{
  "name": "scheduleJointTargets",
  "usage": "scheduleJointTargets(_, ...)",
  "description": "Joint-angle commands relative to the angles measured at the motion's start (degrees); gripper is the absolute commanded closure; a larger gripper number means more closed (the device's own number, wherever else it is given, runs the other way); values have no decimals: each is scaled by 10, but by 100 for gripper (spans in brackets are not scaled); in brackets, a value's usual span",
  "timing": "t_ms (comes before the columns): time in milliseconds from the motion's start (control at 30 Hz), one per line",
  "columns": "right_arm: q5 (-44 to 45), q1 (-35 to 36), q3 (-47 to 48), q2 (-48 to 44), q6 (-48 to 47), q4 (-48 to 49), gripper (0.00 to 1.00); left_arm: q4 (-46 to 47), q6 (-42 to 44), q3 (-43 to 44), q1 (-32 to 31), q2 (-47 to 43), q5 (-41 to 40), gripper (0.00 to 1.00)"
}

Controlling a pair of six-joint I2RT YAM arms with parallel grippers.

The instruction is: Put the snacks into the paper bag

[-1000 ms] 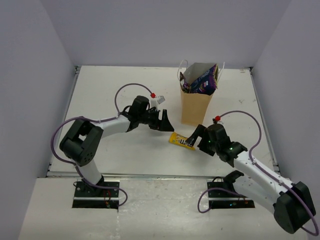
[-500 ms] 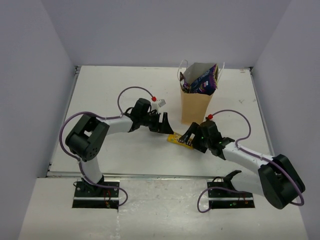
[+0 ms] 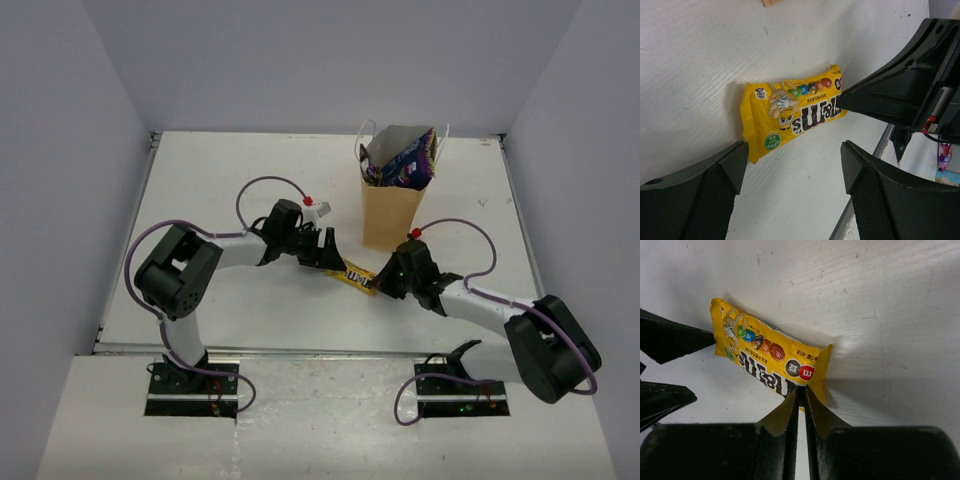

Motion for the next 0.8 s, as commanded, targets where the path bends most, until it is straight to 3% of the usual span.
scheduleJointTargets(0,0,1,13,4,-8,18,90,23,9,-10,2,-7,9,21)
scheduleJointTargets(100,3,1,13,-1,-10,9,71,23,9,-11,3,-9,7,21)
scheduleJointTargets(133,1,1,11,-2,-11,9,36,23,9,-11,3,-9,7,21)
scheduleJointTargets(167,-2,1,6,-4,-12,13,18,25,9,-11,3,-9,7,21)
scheduleJointTargets(233,-7,1,0,-2,-10,24,4,27,5,-11,3,-7,7,21)
scheduleJointTargets(267,-8,1,0,4,-10,30,4,30,3,-11,3,-6,7,21)
scheduleJointTargets(367,-14,1,8,36,-15,40,8,36,-2,-9,2,-2,11,21)
scheduleJointTargets(500,-33,4,31,92,-22,53,21,37,-6,-2,-1,1,11,21)
scheduleJointTargets(667,-30,18,40,111,-18,63,68,39,-6,1,-4,3,11,22)
scheduleJointTargets(700,-25,19,40,109,-17,56,82,38,-7,1,-4,2,10,22)
scheduleJointTargets(767,-14,20,36,92,-17,47,95,37,-5,0,-4,2,10,22)
